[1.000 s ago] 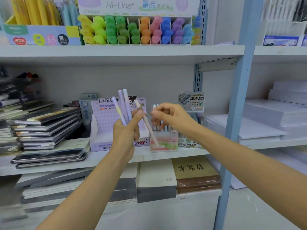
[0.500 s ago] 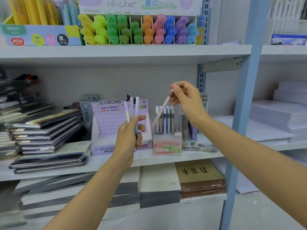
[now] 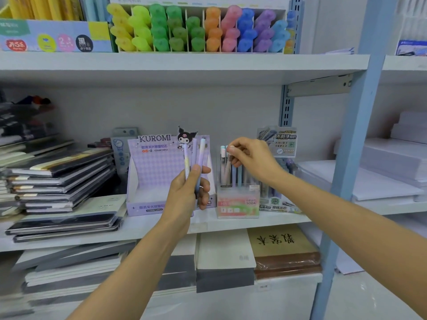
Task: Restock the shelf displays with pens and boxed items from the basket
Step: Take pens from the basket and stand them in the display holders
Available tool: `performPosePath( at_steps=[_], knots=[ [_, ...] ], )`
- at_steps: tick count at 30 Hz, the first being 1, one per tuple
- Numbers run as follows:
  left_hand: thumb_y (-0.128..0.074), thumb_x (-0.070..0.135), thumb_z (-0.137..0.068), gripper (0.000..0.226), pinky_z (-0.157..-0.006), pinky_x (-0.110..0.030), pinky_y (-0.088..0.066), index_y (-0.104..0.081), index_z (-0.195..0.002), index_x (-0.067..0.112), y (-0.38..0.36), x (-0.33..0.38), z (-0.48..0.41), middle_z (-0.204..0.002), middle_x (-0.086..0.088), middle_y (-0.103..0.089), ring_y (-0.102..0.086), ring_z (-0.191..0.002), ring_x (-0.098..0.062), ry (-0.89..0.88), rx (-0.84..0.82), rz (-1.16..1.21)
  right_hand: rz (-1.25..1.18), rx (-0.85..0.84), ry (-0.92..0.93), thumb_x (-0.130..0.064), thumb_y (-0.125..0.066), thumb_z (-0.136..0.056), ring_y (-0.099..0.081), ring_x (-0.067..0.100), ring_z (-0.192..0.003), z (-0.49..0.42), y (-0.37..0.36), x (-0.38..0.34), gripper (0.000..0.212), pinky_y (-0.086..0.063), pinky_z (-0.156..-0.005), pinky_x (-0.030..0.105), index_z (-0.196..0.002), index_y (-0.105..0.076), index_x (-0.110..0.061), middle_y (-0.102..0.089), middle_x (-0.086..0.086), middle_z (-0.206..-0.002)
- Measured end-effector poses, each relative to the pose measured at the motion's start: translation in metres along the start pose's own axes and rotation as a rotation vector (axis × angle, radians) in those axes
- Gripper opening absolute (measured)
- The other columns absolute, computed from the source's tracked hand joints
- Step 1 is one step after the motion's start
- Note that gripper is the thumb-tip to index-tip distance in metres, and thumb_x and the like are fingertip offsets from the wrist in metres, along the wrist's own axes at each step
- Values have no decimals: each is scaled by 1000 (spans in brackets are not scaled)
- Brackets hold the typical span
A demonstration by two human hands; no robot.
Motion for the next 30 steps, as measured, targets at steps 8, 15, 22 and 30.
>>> performPosePath(
  at_steps=[8,15,22,30],
  knots=[
    [-44,36,-101,31,-37,-19,-34,-66,-97,16,1,-7,-3,-57,6,-54,-44,-40,-9,16,-20,-12,90,82,50,-16,-64,-92,-64,11,-65,-9,-5,-7,6,-56,-65,28,-91,-59,-18,-66,-1,-78],
    [-43,35,-102,30,-37,-20,-34,-66,-98,16,1,-3,1,-57,6,-56,-44,-41,-10,-2,-41,-52,209,39,-43,-27,-62,-93,-52,11,-67,-10,-1,-5,11,-47,-66,30,-98,-68,-21,-60,0,-76],
    [-43,35,-102,31,-39,-21,-39,-64,-103,12,-15,4,8,-61,1,-59,-50,-43,-12,-34,-81,-129,-405,-193,-120,-23,-66,-91,-63,15,-63,10,-8,-38,18,-47,-49,21,-101,-66,-8,-70,14,-83],
    [-56,33,-97,24,-33,-17,-25,-69,-98,14,5,6,11,-65,3,-61,-35,-36,-8,54,111,27,-701,41,-204,0,-62,-90,-68,21,-64,17,29,-30,3,-59,-65,24,-89,-66,-1,-69,18,-82]
  ],
)
Point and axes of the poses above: each hand's wrist, its own z-axis away from the middle knuckle, its own y-axis out of the back of the hand, x = y × z, the point moved 7 cm from there along -z, towards the middle knuckle
